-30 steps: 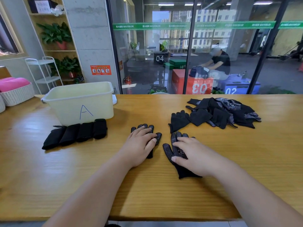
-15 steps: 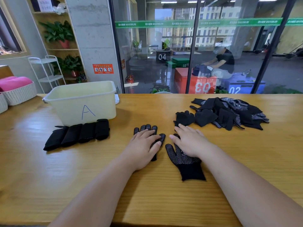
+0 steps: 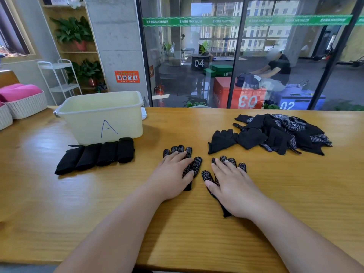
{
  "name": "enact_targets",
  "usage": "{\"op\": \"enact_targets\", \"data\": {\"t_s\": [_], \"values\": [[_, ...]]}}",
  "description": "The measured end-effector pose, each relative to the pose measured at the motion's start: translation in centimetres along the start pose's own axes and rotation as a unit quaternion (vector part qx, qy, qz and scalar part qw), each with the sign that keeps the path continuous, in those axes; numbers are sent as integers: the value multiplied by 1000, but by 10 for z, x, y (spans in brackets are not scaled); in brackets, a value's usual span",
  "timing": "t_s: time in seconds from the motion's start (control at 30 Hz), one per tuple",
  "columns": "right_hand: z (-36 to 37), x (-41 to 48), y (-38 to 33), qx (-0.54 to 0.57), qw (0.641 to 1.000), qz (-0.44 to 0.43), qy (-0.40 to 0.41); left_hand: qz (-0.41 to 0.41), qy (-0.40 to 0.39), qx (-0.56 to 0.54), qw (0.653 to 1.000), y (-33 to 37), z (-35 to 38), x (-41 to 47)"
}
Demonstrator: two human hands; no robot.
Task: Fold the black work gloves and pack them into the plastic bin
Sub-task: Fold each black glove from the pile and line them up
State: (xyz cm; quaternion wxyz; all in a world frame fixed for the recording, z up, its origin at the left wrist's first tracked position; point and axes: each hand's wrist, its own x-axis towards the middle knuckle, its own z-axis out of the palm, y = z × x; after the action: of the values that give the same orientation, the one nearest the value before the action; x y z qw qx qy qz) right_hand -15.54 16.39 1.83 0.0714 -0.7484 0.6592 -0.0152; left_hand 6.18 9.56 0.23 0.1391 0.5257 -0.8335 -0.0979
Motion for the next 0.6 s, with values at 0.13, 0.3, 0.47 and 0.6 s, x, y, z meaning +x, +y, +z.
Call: {"op": "enact_targets", "data": {"t_s": [0.13,0.3,0.47,0.6], "values": [[5,7,3,4,1000,-12,5,-9,-27,34,999,2,-8,-6],[7,2,-3,-1,999,-30,25,4,14,50,999,-2,-8,-11],[8,1,-2,-3,999,-28,17,-11,-66,73,995,0,-2,-10],[9,11,-1,-6,1000,-14,3,-35,-96,107,989,1,-1,-7]]}}
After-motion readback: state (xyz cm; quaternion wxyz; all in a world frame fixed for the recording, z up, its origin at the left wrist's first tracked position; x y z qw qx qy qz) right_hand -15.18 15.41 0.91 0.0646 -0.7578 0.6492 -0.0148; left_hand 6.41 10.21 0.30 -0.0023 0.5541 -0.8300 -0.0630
